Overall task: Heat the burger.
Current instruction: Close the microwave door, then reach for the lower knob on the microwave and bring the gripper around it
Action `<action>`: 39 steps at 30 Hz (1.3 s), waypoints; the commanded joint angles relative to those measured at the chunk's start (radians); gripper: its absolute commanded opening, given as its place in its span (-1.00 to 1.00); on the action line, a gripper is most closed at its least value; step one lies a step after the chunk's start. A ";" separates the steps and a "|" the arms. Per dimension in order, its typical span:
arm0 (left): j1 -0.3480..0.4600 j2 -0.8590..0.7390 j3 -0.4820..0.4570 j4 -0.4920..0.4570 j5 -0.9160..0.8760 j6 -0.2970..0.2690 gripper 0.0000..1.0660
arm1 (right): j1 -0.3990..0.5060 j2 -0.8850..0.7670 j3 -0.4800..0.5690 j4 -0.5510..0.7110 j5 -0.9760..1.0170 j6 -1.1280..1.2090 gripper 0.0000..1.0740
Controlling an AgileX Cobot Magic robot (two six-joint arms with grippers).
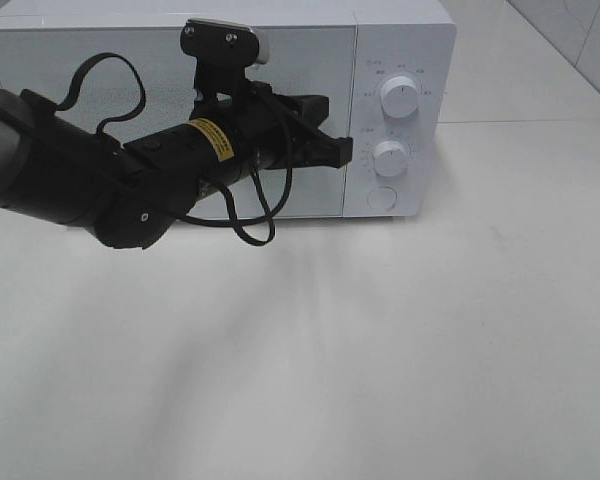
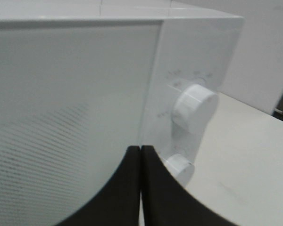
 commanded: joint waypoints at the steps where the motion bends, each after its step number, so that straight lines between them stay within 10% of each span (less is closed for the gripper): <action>1: -0.015 -0.029 0.015 0.005 0.024 -0.008 -1.00 | -0.007 -0.026 0.002 0.001 -0.005 -0.004 0.36; 5: -0.038 -0.080 0.028 0.005 0.273 -0.008 -0.57 | -0.007 -0.026 0.002 0.001 -0.005 -0.004 0.36; 8: -0.038 -0.104 0.028 0.005 0.428 -0.012 0.01 | -0.007 -0.026 0.002 0.001 -0.005 -0.004 0.36; 9: -0.038 -0.121 0.028 0.005 0.547 -0.012 0.49 | -0.007 -0.026 0.002 0.001 -0.005 -0.003 0.37; 12: -0.038 -0.150 0.028 0.005 0.716 -0.012 0.91 | -0.007 -0.026 0.002 0.001 -0.005 -0.003 0.37; 29: -0.034 -0.365 0.028 -0.024 1.274 -0.008 0.92 | -0.007 -0.026 0.002 0.001 -0.005 -0.003 0.37; 39: 0.142 -0.466 0.028 -0.042 1.533 -0.003 0.92 | -0.007 -0.026 0.002 0.001 -0.005 -0.003 0.37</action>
